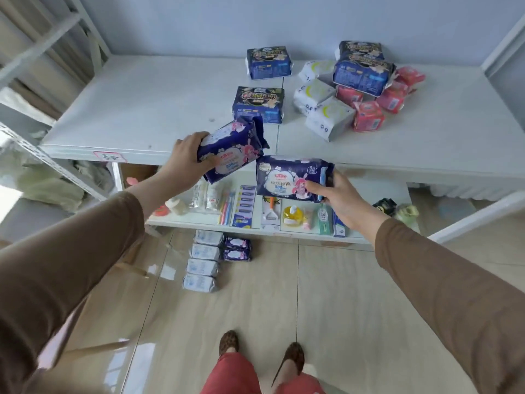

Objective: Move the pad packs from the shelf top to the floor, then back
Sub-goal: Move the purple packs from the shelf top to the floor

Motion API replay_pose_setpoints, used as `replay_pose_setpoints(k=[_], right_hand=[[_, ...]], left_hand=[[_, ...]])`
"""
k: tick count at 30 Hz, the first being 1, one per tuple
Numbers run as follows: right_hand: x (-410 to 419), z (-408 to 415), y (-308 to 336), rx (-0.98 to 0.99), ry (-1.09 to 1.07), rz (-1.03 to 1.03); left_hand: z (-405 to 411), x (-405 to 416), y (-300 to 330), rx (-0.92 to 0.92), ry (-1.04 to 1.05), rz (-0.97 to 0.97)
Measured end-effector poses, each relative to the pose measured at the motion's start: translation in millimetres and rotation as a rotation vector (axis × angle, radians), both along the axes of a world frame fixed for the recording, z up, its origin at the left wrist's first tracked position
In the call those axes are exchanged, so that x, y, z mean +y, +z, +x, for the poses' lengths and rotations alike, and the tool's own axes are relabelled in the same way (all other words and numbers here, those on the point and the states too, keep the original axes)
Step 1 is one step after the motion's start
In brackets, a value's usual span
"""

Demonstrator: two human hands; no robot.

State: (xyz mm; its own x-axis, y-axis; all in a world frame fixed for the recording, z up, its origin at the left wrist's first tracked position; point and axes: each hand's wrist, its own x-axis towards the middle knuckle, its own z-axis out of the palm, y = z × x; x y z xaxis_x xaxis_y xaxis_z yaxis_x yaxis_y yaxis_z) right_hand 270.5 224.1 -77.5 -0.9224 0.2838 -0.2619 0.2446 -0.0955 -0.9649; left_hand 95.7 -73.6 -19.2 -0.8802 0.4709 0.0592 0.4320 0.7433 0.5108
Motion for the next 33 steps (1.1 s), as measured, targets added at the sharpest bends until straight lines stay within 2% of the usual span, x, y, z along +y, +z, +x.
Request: replay_pose_setpoints(k=[5, 8, 14, 22, 33], right_hand=[[-51.2, 38.4, -45.4, -0.139, 0.056, 0.039], [-89.8, 52.3, -78.6, -0.233, 0.082, 0.066], [-179.9, 72.2, -160.1, -0.401, 0.046, 0.156], [-259.2, 95.6, -317.1, -0.538, 0.080, 0.221], [-260.8, 80.3, -573.6, -0.553, 0.107, 0.350]], left_hand=[[24.9, -64.7, -49.0, -0.161, -0.092, -0.047], [33.3, -103.3, -84.9, -0.199, -0.072, -0.119], [32.7, -169.6, -182.7, -0.338, -0.104, -0.167], [29.5, -185.7, -365.5, -0.348, -0.213, -0.329], [19.5, -137.5, -646.8, -0.303, -0.310, -0.404]])
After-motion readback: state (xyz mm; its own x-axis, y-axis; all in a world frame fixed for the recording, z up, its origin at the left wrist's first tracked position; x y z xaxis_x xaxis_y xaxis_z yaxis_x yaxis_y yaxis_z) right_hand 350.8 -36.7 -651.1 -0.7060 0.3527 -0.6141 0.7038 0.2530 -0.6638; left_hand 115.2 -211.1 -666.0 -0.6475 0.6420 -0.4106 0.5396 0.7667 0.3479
